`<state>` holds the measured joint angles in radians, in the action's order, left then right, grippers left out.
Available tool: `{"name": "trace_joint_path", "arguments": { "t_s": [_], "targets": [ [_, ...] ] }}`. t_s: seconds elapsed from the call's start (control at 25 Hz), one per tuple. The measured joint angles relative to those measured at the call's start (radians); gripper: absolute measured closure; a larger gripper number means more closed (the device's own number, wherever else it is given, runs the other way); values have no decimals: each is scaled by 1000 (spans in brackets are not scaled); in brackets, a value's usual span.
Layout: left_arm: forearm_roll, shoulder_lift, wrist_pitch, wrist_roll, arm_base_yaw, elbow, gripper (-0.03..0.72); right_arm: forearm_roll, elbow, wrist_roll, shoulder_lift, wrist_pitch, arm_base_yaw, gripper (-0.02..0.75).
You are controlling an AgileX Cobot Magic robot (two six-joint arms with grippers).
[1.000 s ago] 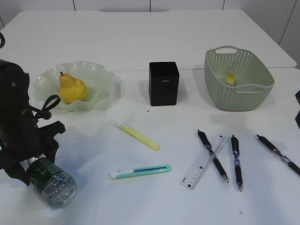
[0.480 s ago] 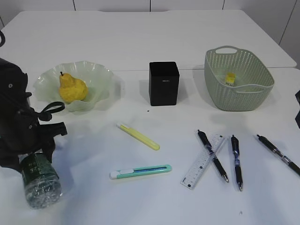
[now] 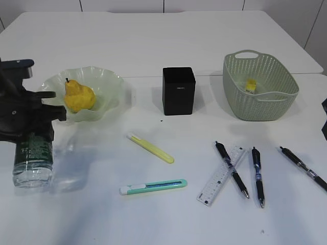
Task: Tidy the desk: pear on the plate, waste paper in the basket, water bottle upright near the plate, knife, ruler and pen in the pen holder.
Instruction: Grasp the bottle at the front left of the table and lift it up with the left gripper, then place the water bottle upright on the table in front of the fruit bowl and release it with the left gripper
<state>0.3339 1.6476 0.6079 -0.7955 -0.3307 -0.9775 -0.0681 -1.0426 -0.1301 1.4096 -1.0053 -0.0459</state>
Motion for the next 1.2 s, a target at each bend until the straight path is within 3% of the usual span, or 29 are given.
{"name": "trace_joint_path", "arguments": {
  "t_s": [0.2, 0.4, 0.64, 0.88, 1.2],
  "targets": [
    [61, -83, -102, 25, 0, 56, 295, 0, 0, 0, 0, -6, 0, 360],
    [120, -197, -334, 29, 0, 240, 295, 0, 0, 0, 0, -22, 0, 360],
    [264, -324, -546, 31, 0, 397, 295, 0, 0, 0, 0, -33, 0, 360],
    [399, -400, -682, 31, 0, 470, 295, 0, 0, 0, 0, -60, 0, 360],
    [460, -417, -902, 33, 3, 500, 295, 0, 0, 0, 0, -89, 0, 360]
  ]
}}
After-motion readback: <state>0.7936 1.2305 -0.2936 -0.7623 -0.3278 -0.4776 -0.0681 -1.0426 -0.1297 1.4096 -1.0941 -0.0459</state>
